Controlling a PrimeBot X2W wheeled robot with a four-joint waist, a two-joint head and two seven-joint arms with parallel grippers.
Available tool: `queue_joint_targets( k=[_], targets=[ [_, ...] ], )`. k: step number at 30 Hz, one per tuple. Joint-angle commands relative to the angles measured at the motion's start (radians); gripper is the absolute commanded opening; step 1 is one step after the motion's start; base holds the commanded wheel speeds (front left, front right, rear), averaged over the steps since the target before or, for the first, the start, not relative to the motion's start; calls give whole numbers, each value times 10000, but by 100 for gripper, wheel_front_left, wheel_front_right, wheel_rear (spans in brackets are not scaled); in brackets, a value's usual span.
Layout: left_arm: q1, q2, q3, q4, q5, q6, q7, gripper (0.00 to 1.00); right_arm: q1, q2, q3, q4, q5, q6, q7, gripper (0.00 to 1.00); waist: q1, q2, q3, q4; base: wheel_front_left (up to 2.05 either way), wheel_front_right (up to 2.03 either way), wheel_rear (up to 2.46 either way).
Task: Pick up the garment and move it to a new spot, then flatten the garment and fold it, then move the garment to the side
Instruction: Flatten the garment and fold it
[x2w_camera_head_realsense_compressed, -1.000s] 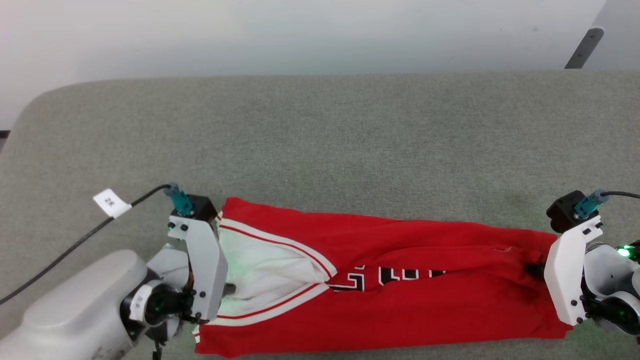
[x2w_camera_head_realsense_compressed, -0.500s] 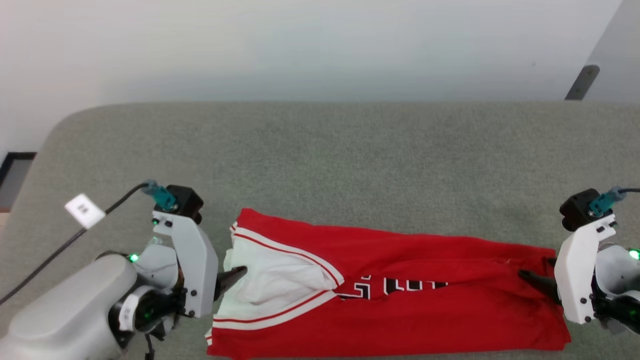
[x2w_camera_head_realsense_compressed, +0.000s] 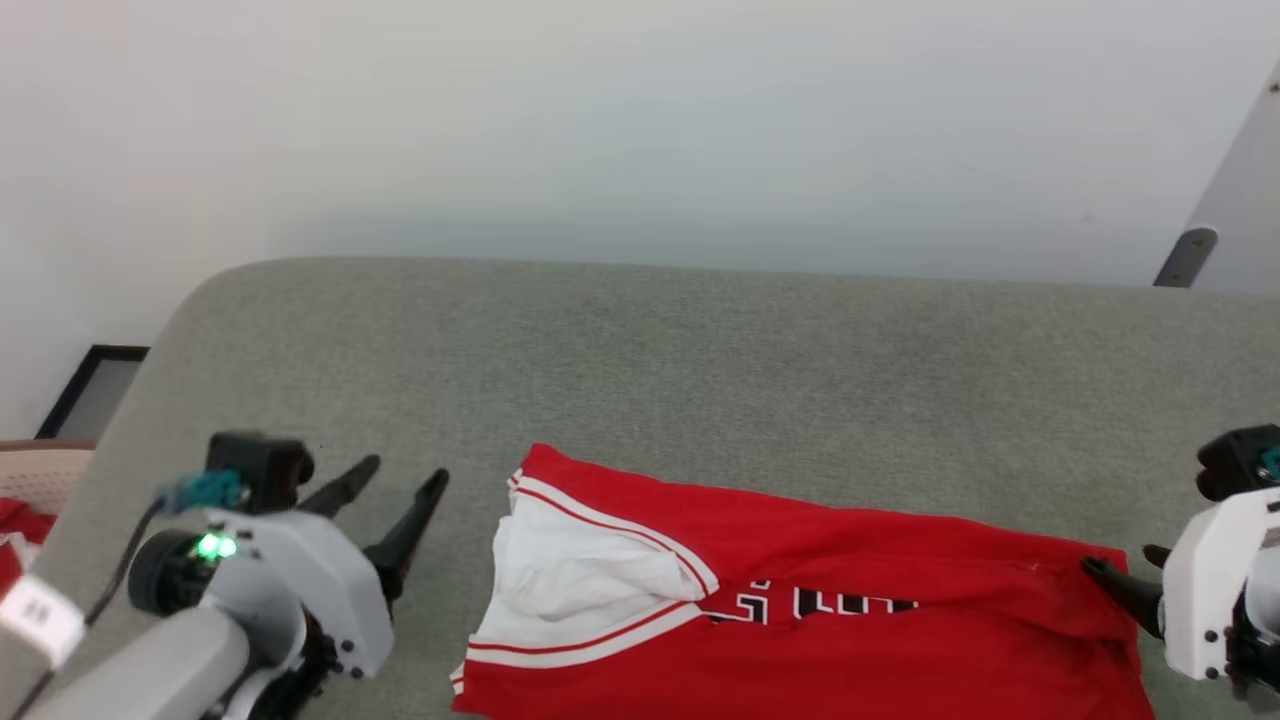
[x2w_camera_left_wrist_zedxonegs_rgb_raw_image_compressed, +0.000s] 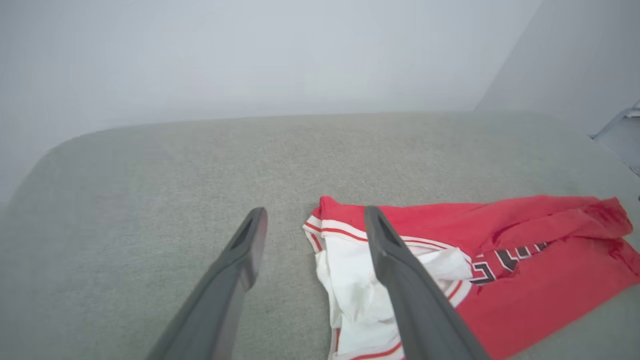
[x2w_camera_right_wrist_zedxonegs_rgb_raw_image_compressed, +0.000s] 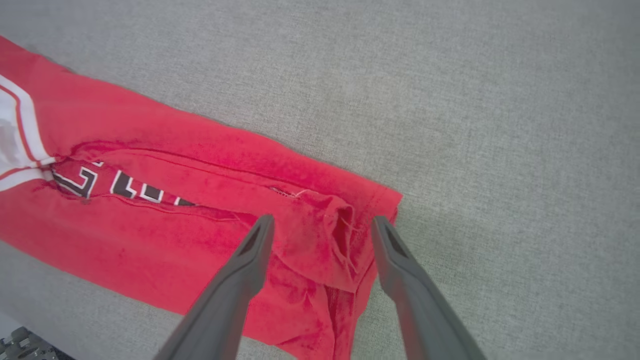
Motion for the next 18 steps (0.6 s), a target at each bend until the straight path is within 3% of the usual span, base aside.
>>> queue_joint_targets(
  k=[1, 8, 14, 18],
  targets=[
    [310, -3, 60, 34, 227, 106, -495, 100, 205, 74, -203, 39, -93, -8, 75, 100, 0, 0, -86, 152, 0, 0, 0],
    [1363, -312, 674, 306, 566, 640, -2405, 100, 556, 207, -1056, 292, -583, -8, 698, 100, 0, 0, -19, 436, 0, 0, 0],
    [2167, -818, 1955, 265, 1490, 898, -2617, 100, 680, 189, -1750, 522, -936, -8, 1252, 100, 0, 0, 219, 717, 0, 0, 0],
    [2924, -1429, 3167, 195, 2447, 734, -2594, 100, 669, 132, -2010, 687, -1132, -8, 1643, 100, 0, 0, 443, 886, 0, 0, 0]
  ],
)
